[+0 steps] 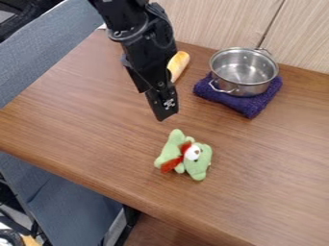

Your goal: The bread is taken and placed on the left of the nounurse

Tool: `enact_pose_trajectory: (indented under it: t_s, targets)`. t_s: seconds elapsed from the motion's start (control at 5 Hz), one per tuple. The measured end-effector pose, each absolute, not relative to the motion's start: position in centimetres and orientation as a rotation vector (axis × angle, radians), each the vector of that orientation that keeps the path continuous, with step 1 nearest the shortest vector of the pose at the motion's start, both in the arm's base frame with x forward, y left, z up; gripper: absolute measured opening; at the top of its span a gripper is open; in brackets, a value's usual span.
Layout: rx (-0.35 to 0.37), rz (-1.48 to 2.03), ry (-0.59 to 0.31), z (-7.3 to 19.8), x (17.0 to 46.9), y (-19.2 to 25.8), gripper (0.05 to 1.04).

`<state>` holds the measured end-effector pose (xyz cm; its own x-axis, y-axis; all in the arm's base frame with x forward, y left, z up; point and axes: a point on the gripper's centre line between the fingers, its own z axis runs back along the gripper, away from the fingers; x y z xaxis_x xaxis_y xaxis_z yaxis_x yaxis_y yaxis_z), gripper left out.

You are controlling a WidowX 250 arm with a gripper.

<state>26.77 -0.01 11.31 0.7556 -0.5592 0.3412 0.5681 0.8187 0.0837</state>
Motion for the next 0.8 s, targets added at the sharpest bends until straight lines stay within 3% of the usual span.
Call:
enact_pose_trajectory:
  t_s: [0.2,0.8]
  targets:
    - [-0.036,-0.608,-0.33,10.5,26.6,0.0,1.0]
    - [0.055,-0.308,-0.261,10.7,34.0,3.2,1.0]
